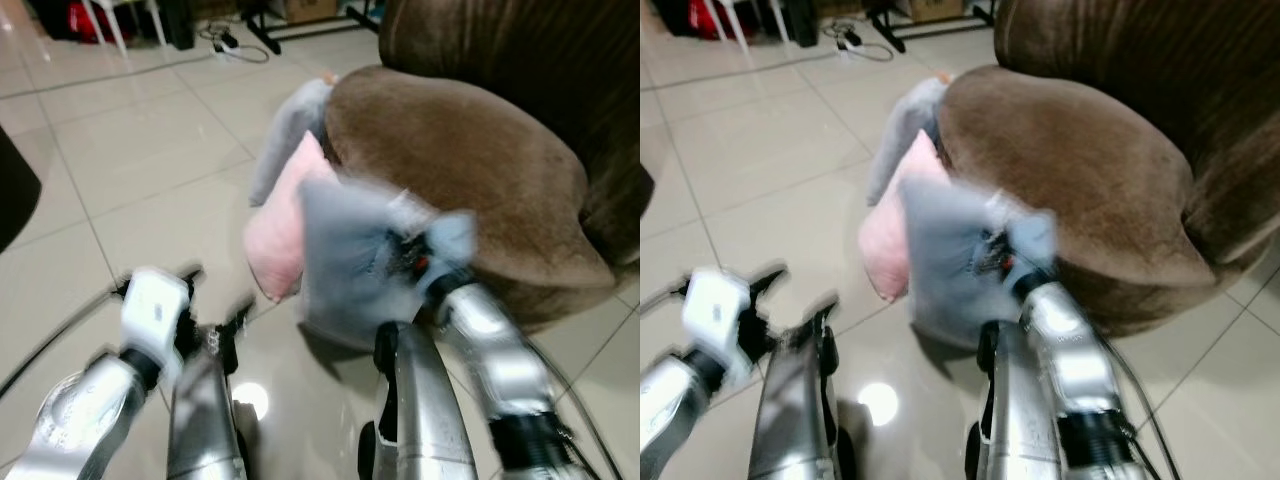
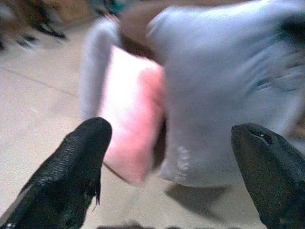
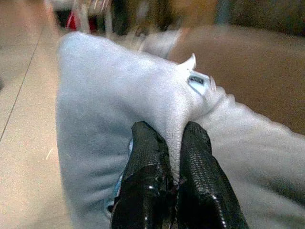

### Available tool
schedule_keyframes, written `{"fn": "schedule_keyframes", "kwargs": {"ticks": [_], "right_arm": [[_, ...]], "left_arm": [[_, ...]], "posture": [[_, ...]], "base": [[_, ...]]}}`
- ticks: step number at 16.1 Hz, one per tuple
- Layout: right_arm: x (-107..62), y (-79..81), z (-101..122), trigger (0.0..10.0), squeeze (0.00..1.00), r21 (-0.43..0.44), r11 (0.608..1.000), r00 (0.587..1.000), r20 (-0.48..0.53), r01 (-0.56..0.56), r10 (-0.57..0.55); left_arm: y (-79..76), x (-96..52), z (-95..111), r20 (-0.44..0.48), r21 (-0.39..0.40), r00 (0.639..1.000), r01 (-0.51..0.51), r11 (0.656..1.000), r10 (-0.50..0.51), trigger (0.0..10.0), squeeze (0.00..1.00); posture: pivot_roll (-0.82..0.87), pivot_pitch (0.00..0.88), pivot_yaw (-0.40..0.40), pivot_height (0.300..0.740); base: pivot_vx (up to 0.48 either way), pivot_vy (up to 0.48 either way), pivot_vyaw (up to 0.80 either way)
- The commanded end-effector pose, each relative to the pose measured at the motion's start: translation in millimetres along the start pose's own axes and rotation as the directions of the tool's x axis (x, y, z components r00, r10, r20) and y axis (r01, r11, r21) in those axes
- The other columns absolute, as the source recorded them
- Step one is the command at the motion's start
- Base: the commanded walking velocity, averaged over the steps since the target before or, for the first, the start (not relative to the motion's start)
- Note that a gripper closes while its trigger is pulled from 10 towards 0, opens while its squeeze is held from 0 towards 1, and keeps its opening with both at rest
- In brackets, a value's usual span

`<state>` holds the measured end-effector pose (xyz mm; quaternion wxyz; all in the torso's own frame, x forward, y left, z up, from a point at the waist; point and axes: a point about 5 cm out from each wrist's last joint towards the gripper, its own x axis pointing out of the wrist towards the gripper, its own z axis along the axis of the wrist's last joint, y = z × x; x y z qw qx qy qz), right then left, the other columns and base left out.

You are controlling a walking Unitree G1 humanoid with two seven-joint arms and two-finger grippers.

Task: Move the pillow to the sofa from floor

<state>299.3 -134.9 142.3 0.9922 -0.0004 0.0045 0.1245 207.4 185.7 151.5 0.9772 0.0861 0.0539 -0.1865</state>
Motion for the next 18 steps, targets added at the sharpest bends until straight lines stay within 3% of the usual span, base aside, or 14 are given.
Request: {"fn": "schedule_keyframes", "kwargs": {"ticks": [1,5,6,7,10,13,15,17,18], "right_arm": [[-5.9,-5.7,32,10.0,0.00,-0.012,0.999,0.992,0.122,0.043,-0.041],[-17.0,-5.4,85,10.0,0.00,0.098,0.984,0.958,0.232,0.151,-0.170],[-17.0,-5.4,85,10.0,0.00,0.098,0.984,0.958,0.232,0.151,-0.170],[-15.2,-12.8,110,10.0,0.00,0.126,0.969,0.933,0.268,0.212,-0.239],[-6.8,-33.5,152,10.0,0.00,0.157,0.940,0.871,0.356,0.303,-0.340],[0.8,-53.8,177,10.0,0.00,0.141,0.909,0.818,0.399,0.391,-0.414],[10.5,-55.5,173,10.0,0.00,0.109,0.904,0.823,0.379,0.414,-0.423],[18.4,-44.8,150,10.0,0.00,0.044,0.914,0.864,0.311,0.403,-0.396],[23.9,-35.8,127,10.0,0.00,0.004,0.926,0.898,0.243,0.378,-0.367]], "left_arm": [[1.2,4.6,-1,0.006,0.000,0.999,-0.043,0.999,0.043,10.0,0.00],[1.8,24.7,13,0.065,0.025,0.995,-0.072,0.997,0.070,10.0,0.00],[1.8,24.7,13,0.065,0.025,0.995,-0.072,0.997,0.070,10.0,0.00],[5.4,32.5,18,0.074,0.045,0.993,-0.090,0.995,0.087,10.0,0.00],[15.1,37.8,30,0.112,0.075,0.986,-0.131,0.989,0.122,10.0,0.00],[20.9,38.6,37,0.128,0.096,0.982,-0.153,0.984,0.140,10.0,0.00],[24.2,38.0,35,0.125,0.101,0.979,-0.172,0.980,0.159,10.0,0.00],[23.5,36.7,33,0.121,0.099,0.978,-0.179,0.979,0.167,10.0,0.00],[23.1,35.7,32,0.118,0.088,0.976,-0.192,0.977,0.182,10.0,0.00]], "posture": [[-0.03,0.000,-0.026,0.422],[-0.04,0.000,-0.002,0.452],[-0.04,0.000,-0.002,0.452],[-0.05,0.000,0.003,0.467],[-0.04,0.000,-0.006,0.492],[-0.03,0.000,-0.018,0.517],[-0.03,0.000,-0.026,0.537],[-0.01,0.000,-0.044,0.552],[-0.01,0.000,-0.044,0.562]], "base": [[0.000,0.000,0.00],[0.000,0.000,0.00],[0.000,0.000,0.00],[0.000,0.000,0.00],[0.000,0.000,0.00],[0.000,0.000,0.00],[0.000,0.000,0.00],[0.000,0.000,0.00],[0.000,0.000,0.00]]}}
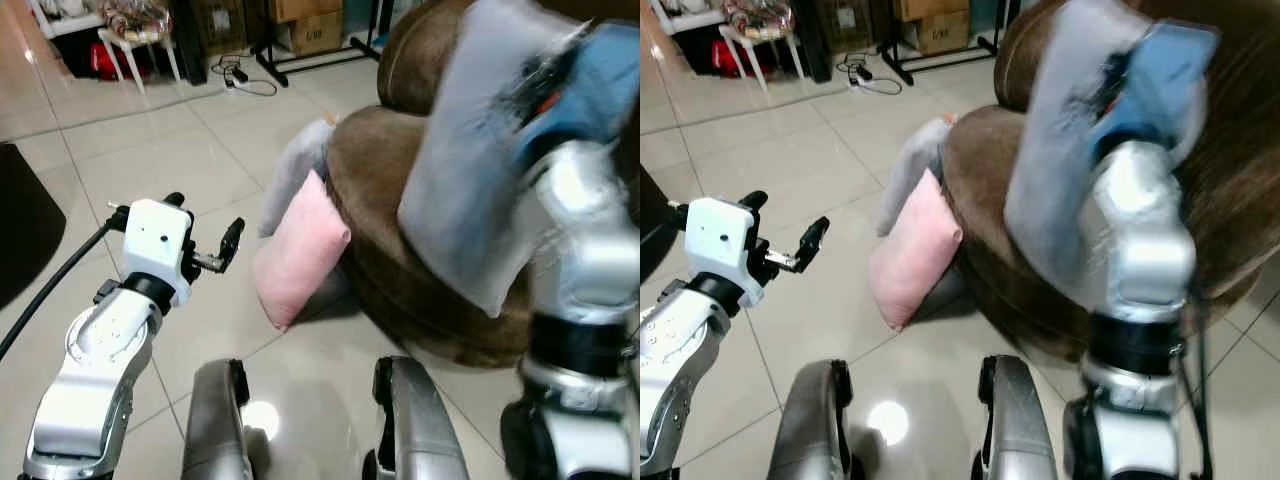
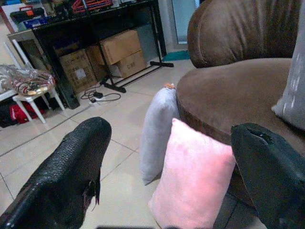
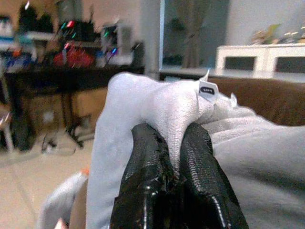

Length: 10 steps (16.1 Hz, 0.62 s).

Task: Move the pillow to the sofa from floor

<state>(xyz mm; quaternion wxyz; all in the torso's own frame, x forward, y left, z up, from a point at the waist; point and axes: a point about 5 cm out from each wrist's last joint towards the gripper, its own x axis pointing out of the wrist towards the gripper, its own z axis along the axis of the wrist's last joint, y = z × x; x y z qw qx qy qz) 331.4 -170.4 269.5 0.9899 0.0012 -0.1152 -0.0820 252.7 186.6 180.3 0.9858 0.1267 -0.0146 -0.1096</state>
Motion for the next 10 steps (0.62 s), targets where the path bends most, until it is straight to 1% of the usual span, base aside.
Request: {"fn": "schedule_keyframes", "kwargs": {"ticks": [1,2,3,5,6,10], "right_arm": [[-2.6,10.8,-12,10.0,0.00,-0.029,0.999,0.999,-0.032,-0.038,0.038],[-9.4,20.3,-45,10.0,0.00,-0.053,0.995,0.987,-0.145,-0.081,0.073],[-15.2,22.5,-65,10.0,0.00,-0.075,0.994,0.977,-0.206,-0.076,0.059],[-22.7,20.2,-85,10.0,0.00,-0.036,0.998,0.961,-0.274,-0.043,0.031],[-25.9,17.0,-90,10.0,0.00,-0.012,1.000,0.955,-0.297,-0.023,0.018],[-32.6,18.0,-96,10.0,0.00,-0.025,0.999,0.953,-0.303,-0.037,0.028]], "left_arm": [[1.2,-2.4,0,-0.001,0.004,1.000,-0.022,1.000,0.022,10.0,0.00],[-0.8,-4.2,-4,-0.018,0.001,1.000,-0.021,1.000,0.021,10.0,0.00],[-2.0,-5.6,-7,-0.026,0.002,0.999,-0.019,1.000,0.019,10.0,0.00],[-2.4,-7.3,-14,-0.047,-0.005,0.999,-0.026,1.000,0.026,10.0,0.00],[-2.8,-7.6,-16,-0.056,-0.007,0.998,-0.029,1.000,0.028,10.0,0.00],[-2.0,-3.7,-16,-0.052,-0.008,0.998,-0.036,0.999,0.035,10.0,0.00]], "posture": [[0.00,0.000,-0.056,0.567],[0.00,0.000,-0.058,0.577],[0.01,0.000,-0.058,0.587],[0.00,0.000,-0.052,0.602],[0.00,0.000,-0.045,0.617],[-0.01,0.000,-0.022,0.647]], "base": [[0.000,0.000,0.00],[0.000,0.000,0.00],[0.000,0.000,0.00],[0.000,0.000,0.00],[0.000,0.000,0.00],[0.000,0.000,0.00]]}}
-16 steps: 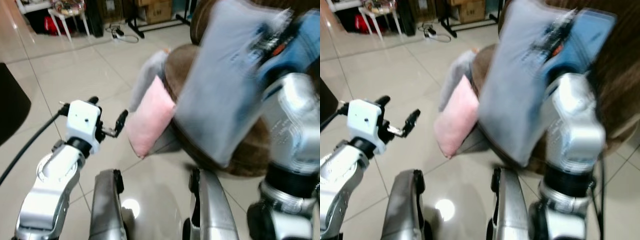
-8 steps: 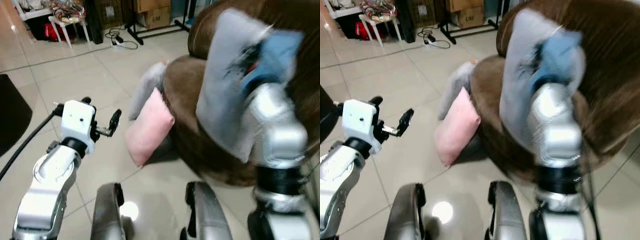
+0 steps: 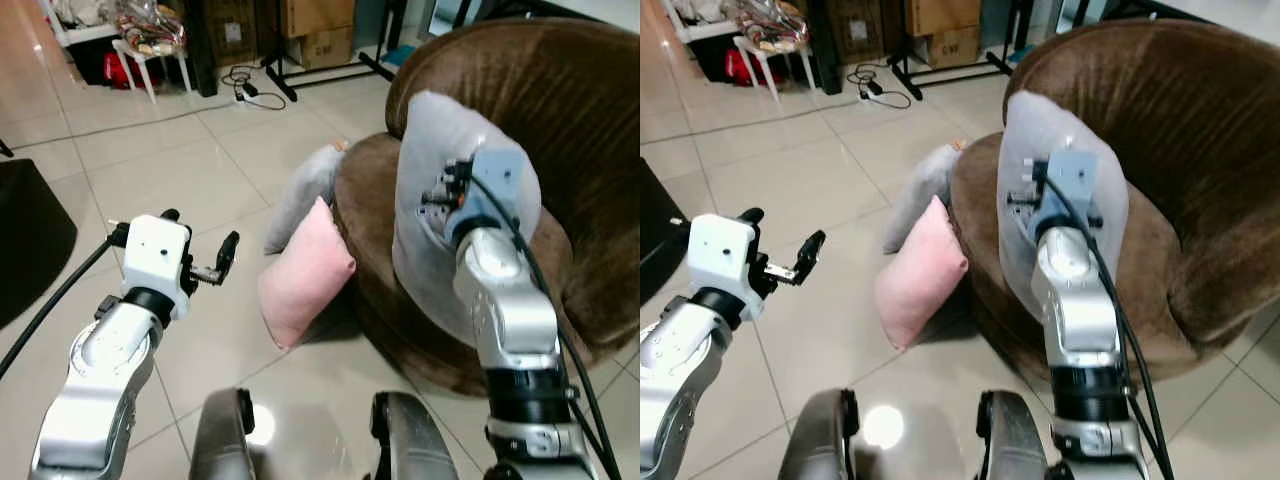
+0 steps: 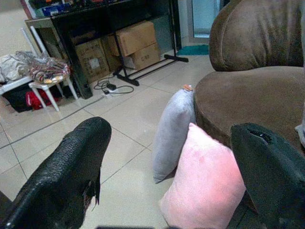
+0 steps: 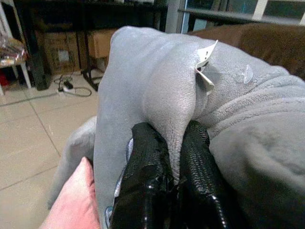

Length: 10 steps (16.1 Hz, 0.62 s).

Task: Move the pillow to the sofa from floor

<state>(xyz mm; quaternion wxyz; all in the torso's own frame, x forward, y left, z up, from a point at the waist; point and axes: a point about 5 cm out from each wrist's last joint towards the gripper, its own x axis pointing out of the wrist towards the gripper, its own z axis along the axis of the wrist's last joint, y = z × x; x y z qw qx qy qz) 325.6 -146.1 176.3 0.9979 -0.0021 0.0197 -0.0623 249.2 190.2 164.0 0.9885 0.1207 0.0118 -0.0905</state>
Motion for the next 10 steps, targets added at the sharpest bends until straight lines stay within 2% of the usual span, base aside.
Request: {"fn": "schedule_keyframes", "kwargs": {"ticks": [1,3,6,10], "right_arm": [[-3.2,-2.0,-10,10.0,0.00,-0.006,1.000,0.999,-0.041,0.006,-0.007],[-9.1,-2.8,-16,10.0,0.00,-0.002,1.000,0.998,-0.056,0.006,-0.007],[-19.6,-9.9,-23,10.0,0.00,0.011,1.000,0.997,-0.073,0.020,-0.019],[-26.6,-17.7,-18,10.0,0.00,0.047,0.999,0.999,-0.045,0.027,-0.025]], "left_arm": [[-0.4,2.0,0,0.007,0.005,1.000,-0.009,1.000,0.009,10.0,0.00],[-1.2,4.9,1,0.007,0.001,1.000,-0.026,1.000,0.026,10.0,0.00],[-3.4,10.1,-3,0.003,0.059,0.999,-0.051,0.997,0.051,10.0,0.00],[-8.7,14.0,-5,0.007,0.061,1.000,-0.026,0.998,0.026,10.0,0.00]], "posture": [[-0.02,0.000,-0.015,0.657],[-0.02,0.000,-0.007,0.672],[-0.04,0.000,0.013,0.707],[-0.06,0.000,0.025,0.740]], "base": [[0.000,0.000,0.00],[0.000,0.000,0.00],[0.000,0.000,0.00],[0.000,0.000,0.00]]}}
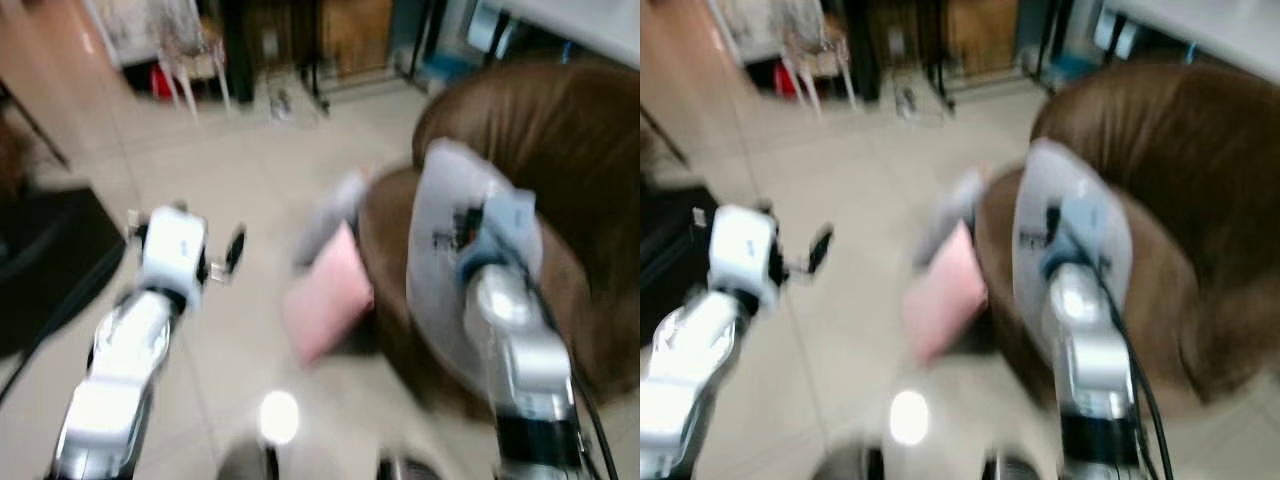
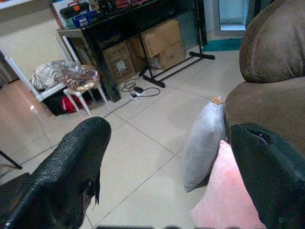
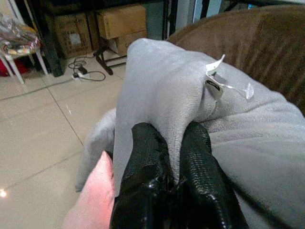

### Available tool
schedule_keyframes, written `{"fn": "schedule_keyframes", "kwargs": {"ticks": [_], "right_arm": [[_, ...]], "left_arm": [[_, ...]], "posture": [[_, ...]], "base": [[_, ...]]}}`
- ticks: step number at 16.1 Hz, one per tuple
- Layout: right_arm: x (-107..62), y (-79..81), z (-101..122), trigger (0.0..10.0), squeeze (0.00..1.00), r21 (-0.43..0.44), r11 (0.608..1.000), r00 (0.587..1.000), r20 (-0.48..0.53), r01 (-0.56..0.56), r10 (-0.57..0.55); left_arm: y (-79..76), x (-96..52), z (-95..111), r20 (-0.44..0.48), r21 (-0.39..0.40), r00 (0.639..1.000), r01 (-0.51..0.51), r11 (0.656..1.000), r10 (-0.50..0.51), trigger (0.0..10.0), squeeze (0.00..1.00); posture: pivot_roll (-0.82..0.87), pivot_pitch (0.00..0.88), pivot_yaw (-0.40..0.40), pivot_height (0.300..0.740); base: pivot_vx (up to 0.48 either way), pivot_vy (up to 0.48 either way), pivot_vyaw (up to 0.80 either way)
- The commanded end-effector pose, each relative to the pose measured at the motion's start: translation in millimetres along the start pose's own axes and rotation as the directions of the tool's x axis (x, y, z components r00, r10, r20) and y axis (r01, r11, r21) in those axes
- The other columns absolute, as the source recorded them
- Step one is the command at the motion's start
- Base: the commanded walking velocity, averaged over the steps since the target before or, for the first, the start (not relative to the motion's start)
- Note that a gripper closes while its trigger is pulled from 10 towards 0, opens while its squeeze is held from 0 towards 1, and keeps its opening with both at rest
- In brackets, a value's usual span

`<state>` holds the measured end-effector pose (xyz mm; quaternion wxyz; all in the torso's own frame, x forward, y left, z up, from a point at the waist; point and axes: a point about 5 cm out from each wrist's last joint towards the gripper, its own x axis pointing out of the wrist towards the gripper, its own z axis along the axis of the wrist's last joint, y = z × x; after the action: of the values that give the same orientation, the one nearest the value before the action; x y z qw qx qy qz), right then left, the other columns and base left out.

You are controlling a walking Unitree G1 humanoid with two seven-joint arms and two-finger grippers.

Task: Move the pillow to the sofa from floor

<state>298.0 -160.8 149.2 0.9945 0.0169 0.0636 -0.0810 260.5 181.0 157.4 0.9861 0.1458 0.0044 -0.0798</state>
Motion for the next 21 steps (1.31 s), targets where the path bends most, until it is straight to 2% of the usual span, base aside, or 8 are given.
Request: {"fn": "schedule_keyframes", "kwargs": {"ticks": [1,4,6,8,10,14,18,21], "right_arm": [[-3.7,-0.3,11,10.0,0.00,0.017,1.000,0.999,0.047,-0.013,0.012],[-9.4,-2.0,11,10.0,0.00,0.030,0.999,0.999,0.039,-0.020,0.019],[-12.1,2.0,13,10.0,0.00,0.037,0.998,0.998,0.041,-0.041,0.040],[-15.5,10.4,18,10.0,0.00,-0.009,0.996,0.993,0.079,-0.085,0.085],[-17.6,15.6,17,10.0,0.00,0.015,0.992,0.989,0.078,-0.128,0.126],[-20.2,23.5,16,10.0,0.00,0.026,0.985,0.983,0.074,-0.169,0.167],[-21.2,25.1,14,10.0,0.00,0.028,0.985,0.983,0.070,-0.170,0.168],[-20.9,24.8,14,10.0,0.00,0.016,0.985,0.982,0.076,-0.174,0.173]], "left_arm": [[-0.5,1.8,0,0.000,0.009,1.000,-0.007,1.000,0.007,10.0,0.00],[-1.1,2.7,1,0.018,0.013,1.000,-0.001,1.000,0.001,10.0,0.00],[-2.6,0.7,1,0.017,0.002,1.000,0.016,1.000,-0.016,10.0,0.00],[-0.3,-1.0,-1,0.016,0.020,1.000,0.000,1.000,0.000,10.0,0.00],[3.5,-1.1,1,0.031,-0.001,0.999,-0.015,1.000,0.015,10.0,0.00],[4.5,-3.2,2,0.039,-0.021,0.999,-0.005,1.000,0.006,10.0,0.00],[5.0,-3.8,1,0.036,-0.027,0.999,0.006,1.000,-0.005,10.0,0.00],[4.0,-3.5,1,0.037,-0.031,0.999,0.009,0.999,-0.008,10.0,0.00]], "posture": [[-0.06,0.000,0.024,0.740],[-0.05,0.000,0.016,0.740],[-0.05,0.000,0.012,0.740],[-0.04,0.000,0.006,0.740],[-0.04,0.000,0.006,0.740],[-0.03,0.000,0.005,0.740],[-0.03,0.000,0.011,0.740],[-0.03,0.000,0.011,0.740]], "base": [[0.000,0.000,0.00],[0.000,0.000,0.00],[0.000,0.000,0.00],[0.000,0.000,0.00],[0.000,0.000,0.00],[0.000,0.000,-0.80],[0.251,0.000,-0.80],[0.259,0.000,0.00]]}}
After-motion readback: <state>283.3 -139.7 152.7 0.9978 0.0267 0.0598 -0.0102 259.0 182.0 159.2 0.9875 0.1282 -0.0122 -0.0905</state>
